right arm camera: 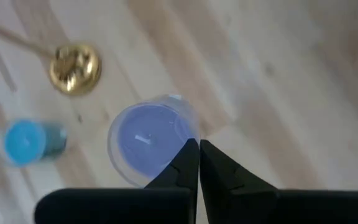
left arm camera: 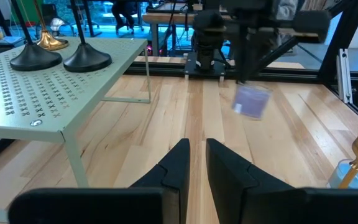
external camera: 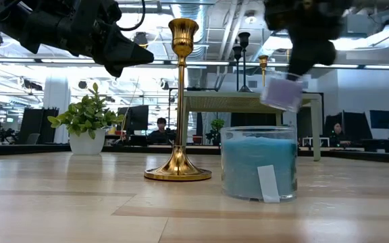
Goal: Pick & Place candle stick holders
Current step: Put the violet candle on the shelf
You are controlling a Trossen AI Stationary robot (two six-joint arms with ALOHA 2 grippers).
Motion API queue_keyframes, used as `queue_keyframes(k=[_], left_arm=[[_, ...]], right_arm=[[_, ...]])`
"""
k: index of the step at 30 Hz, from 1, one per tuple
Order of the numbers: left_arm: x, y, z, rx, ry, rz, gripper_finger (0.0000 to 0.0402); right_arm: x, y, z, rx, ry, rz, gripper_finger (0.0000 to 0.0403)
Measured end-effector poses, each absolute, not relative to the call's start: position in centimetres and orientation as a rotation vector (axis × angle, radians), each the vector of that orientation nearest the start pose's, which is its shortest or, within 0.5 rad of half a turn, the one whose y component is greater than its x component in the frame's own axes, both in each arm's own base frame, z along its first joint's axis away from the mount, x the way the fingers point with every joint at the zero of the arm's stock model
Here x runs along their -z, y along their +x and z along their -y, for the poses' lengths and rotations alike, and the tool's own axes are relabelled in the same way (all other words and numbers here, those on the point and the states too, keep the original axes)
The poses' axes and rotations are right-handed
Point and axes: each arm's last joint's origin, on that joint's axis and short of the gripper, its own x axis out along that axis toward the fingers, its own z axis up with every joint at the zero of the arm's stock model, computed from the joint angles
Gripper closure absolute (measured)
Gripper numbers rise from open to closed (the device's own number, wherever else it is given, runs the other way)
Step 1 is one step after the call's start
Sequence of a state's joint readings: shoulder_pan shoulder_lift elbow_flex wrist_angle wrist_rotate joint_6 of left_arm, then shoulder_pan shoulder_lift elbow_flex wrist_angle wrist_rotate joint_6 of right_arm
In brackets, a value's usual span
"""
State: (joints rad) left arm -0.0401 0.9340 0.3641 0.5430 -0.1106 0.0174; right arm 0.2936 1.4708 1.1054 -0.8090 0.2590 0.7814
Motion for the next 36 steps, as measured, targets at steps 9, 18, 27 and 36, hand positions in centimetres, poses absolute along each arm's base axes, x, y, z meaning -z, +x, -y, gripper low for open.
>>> queue_keyframes(k=[9, 18, 27, 36], left_arm=[[-23.2, 19.8, 0.7, -0.006, 0.005, -0.025, 0.0349], [-23.6, 19.8, 0.9, 0.093, -0.008, 0.015, 0.0344], [-23.8, 19.8, 0.9, 0.084, 0.304, 0.051, 0.0295], [-24.3, 19.8, 0.2, -0.122, -0.072, 0.100, 0.0293]], right_arm=[[-26.9, 29.1, -4.7, 0.375, 0.285, -0.928, 0.0403], [-28.1, 30.9, -3.4, 0.316, 0.171, -0.747, 0.0403], [-27.5, 31.1, -1.3, 0.265, 0.206, -0.825, 0.0403], [-27.4, 32.2, -0.4, 0.303, 0.090, -0.757, 0.0403]])
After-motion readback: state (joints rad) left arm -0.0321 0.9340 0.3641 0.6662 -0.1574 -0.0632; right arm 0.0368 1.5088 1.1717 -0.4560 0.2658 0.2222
